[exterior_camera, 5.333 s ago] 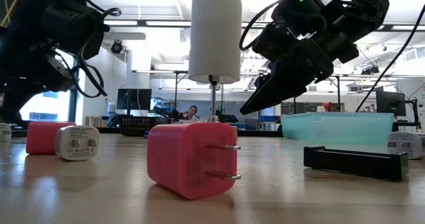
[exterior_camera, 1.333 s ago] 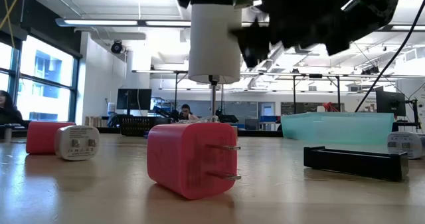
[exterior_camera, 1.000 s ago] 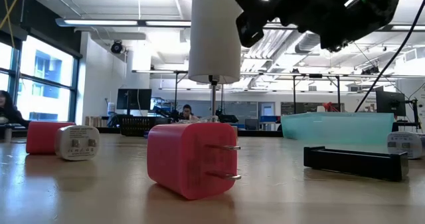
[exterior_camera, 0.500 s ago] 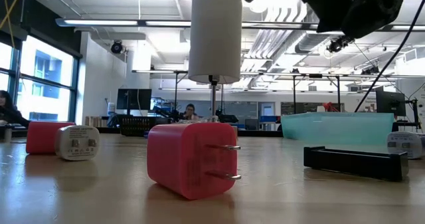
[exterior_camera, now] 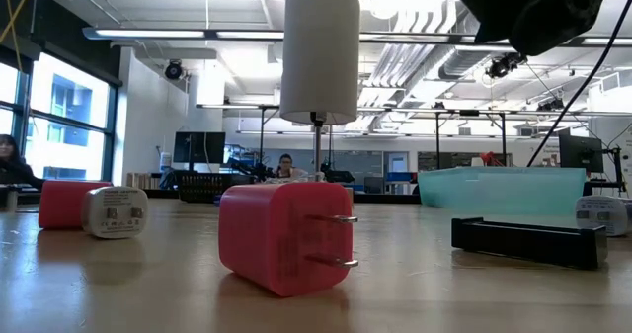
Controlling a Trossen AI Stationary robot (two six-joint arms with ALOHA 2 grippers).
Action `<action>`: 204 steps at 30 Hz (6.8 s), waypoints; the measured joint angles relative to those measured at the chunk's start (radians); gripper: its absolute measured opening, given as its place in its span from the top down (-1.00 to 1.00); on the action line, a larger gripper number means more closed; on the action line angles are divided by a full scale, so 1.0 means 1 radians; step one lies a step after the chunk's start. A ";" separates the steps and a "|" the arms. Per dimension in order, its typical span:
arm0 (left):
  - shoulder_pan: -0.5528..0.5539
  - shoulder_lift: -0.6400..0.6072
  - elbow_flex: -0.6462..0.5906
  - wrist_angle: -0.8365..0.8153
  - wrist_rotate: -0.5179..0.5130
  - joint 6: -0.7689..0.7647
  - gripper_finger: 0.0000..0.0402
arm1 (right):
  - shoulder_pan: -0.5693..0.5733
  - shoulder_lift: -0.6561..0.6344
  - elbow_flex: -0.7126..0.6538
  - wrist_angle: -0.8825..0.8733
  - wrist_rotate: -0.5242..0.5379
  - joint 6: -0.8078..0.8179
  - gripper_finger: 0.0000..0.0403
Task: Pick & Place Office items
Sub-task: Put the left green white adapter into the green bin
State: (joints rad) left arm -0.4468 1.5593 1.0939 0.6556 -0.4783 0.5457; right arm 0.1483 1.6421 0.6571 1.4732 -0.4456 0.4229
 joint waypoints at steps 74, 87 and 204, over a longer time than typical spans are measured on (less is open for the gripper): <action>0.039 0.022 -0.004 -0.046 0.031 -0.037 0.40 | 0.026 -0.012 0.049 -0.027 -0.030 -0.019 0.03; 0.055 0.053 -0.005 -0.041 0.019 -0.027 0.40 | 0.025 -0.012 0.049 -0.032 -0.025 -0.028 0.03; -0.120 -0.189 -0.006 -0.519 -0.155 -0.434 -0.37 | -0.044 -0.031 0.053 -0.446 0.009 -0.140 0.41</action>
State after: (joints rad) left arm -0.5670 1.3704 1.0874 0.1362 -0.6335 0.1118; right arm 0.1040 1.6114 0.7105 1.0272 -0.4365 0.2833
